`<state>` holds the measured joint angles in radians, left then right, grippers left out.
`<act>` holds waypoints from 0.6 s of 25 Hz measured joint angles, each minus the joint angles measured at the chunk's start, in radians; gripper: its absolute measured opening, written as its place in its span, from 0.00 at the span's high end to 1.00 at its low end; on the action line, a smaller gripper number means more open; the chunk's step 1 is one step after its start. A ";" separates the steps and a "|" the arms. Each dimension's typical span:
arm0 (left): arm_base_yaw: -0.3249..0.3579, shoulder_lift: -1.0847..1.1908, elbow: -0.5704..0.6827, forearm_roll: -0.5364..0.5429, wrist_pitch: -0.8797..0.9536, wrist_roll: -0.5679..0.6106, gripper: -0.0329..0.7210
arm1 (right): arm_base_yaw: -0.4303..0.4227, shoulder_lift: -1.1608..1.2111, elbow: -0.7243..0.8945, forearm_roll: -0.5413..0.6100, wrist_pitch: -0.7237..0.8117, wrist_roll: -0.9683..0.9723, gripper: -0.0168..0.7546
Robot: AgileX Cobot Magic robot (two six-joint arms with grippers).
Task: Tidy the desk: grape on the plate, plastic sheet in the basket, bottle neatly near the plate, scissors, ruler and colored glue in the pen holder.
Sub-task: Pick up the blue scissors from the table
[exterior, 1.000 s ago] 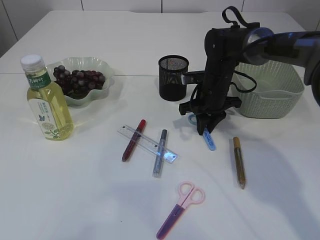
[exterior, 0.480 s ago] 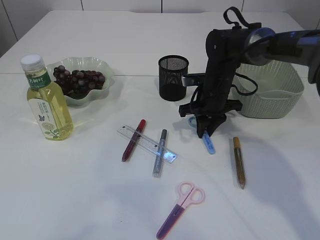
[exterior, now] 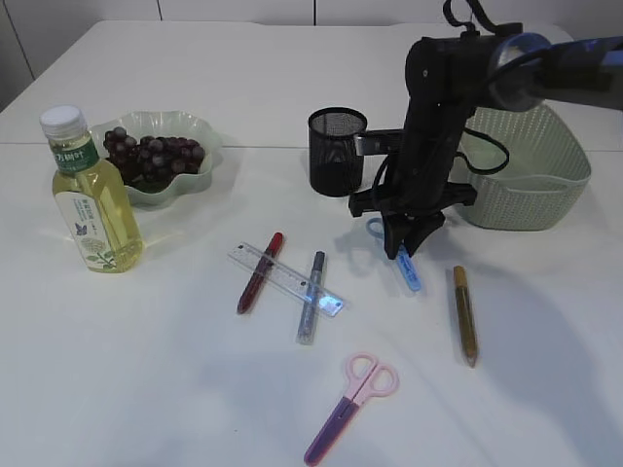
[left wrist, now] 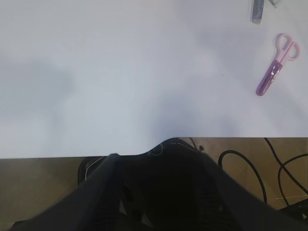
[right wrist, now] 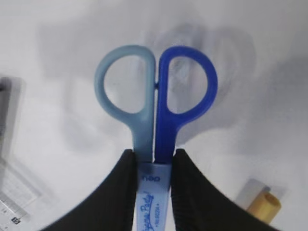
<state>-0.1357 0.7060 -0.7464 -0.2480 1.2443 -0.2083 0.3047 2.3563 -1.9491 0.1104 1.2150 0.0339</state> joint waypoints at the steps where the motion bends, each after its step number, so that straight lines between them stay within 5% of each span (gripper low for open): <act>1: 0.000 0.000 0.000 0.000 0.000 0.000 0.48 | 0.002 -0.004 0.000 0.000 0.000 0.000 0.74; 15: 0.000 0.000 0.000 0.000 0.000 0.000 0.48 | 0.010 -0.041 0.092 -0.009 0.000 -0.011 0.74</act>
<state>-0.1357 0.7060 -0.7464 -0.2480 1.2443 -0.2083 0.3147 2.3153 -1.8570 0.1015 1.2150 0.0233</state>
